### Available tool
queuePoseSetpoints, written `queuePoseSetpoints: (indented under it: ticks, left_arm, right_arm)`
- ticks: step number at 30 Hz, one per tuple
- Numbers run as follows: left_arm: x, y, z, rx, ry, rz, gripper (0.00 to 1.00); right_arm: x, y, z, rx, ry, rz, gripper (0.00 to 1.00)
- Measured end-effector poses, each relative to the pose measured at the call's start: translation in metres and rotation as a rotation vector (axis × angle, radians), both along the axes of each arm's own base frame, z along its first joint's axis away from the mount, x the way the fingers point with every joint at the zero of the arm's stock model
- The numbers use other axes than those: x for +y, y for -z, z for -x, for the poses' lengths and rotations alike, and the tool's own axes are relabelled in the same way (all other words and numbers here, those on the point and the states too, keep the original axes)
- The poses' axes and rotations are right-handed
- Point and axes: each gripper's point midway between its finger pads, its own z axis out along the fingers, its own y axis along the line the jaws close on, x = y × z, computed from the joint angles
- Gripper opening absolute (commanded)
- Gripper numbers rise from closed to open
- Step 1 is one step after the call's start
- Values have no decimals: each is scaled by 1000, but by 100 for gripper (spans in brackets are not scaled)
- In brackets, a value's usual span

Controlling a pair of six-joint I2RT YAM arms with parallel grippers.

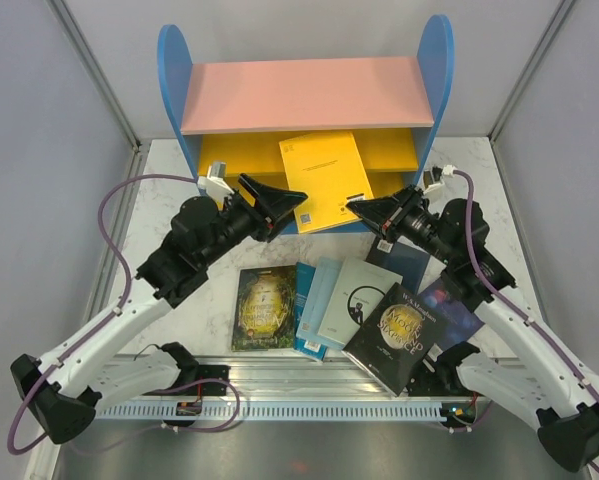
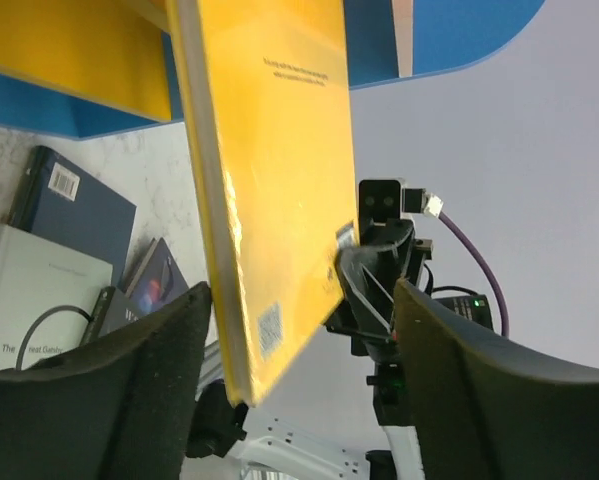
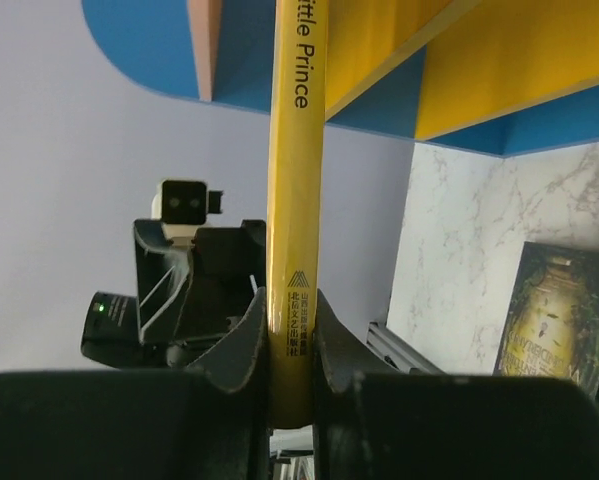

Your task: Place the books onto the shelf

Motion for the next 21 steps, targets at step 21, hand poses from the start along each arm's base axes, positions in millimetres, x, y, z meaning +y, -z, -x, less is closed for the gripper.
queuePoseSetpoints:
  ticks: [21]
  left_arm:
    - [82,-15,62,-72,-102,-46,96]
  right_arm:
    - [-101,31,-122,143,297,97,0]
